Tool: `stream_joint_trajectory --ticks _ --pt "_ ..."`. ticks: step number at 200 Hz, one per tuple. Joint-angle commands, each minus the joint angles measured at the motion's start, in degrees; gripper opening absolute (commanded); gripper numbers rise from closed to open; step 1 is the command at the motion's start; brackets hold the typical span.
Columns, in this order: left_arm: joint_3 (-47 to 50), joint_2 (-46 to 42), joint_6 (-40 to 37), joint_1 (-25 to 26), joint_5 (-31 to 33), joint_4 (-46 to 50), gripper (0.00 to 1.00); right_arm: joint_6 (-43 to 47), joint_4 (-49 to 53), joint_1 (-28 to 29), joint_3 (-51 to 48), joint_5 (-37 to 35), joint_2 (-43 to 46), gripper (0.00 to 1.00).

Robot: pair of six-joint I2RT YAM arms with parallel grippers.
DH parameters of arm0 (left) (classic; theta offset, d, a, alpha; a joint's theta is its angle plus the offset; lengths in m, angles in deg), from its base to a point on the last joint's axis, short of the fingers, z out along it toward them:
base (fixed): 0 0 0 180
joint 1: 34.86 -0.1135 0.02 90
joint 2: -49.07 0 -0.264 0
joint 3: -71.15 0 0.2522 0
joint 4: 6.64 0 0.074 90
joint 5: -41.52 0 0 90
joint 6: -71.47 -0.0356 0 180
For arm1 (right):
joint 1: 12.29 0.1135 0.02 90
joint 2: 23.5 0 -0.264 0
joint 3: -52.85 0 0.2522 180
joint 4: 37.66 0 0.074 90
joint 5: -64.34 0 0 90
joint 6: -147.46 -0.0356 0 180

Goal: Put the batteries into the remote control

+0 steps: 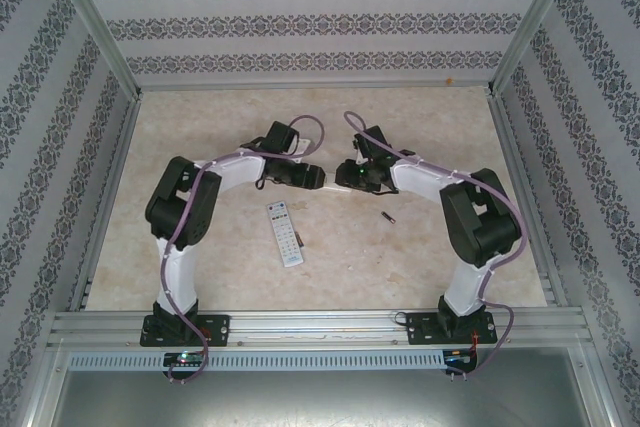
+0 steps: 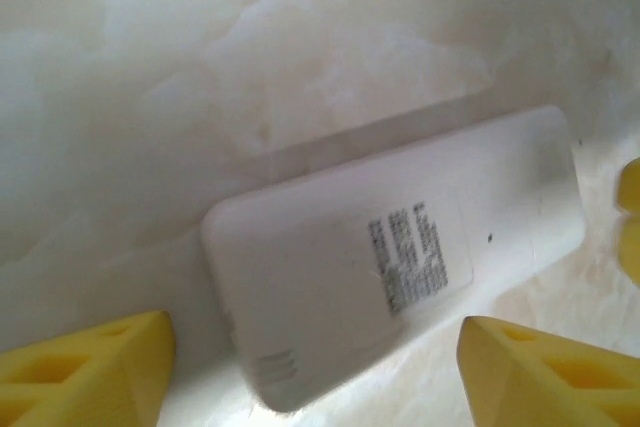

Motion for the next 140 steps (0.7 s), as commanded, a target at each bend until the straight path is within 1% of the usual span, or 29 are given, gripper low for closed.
stream_joint_trajectory --ticks 1,10,24,43,56,71,95,114,140 --pt "7.6 -7.8 10.9 -4.9 -1.6 -13.5 0.83 19.4 7.1 0.8 3.9 -7.2 4.0 0.57" --pt "11.4 -11.1 14.5 -6.6 -2.6 -17.9 0.84 25.2 9.6 1.1 5.7 -8.5 3.5 0.63" --pt "16.3 -15.6 19.0 -8.8 -4.0 -22.7 0.86 32.4 13.8 1.6 9.1 -9.1 1.5 0.70" --pt "20.7 -20.3 22.2 -10.2 -5.5 -24.9 0.87 41.2 19.2 2.6 13.8 -9.7 -2.5 0.77" --pt "23.0 -22.7 23.0 -10.5 -6.1 -25.0 0.88 46.1 22.3 3.6 16.9 -10.2 -5.8 0.80" --pt "25.2 -25.3 23.3 -10.5 -6.3 -25.2 0.88 50.4 26.3 4.2 20.7 -9.9 -9.9 0.81" --pt "27.3 -28.7 22.6 -10.4 -5.3 -24.0 0.89 54.2 32.5 5.2 27.2 -8.0 -16.3 0.81" --pt "28.3 -30.5 21.9 -10.4 -4.7 -23.0 0.90 55.7 34.8 6.0 30.0 -7.1 -19.9 0.81" --pt "28.1 -31.6 20.3 -10.4 -3.8 -20.6 0.91 55.3 36.1 6.3 32.4 -8.2 -23.3 0.76"
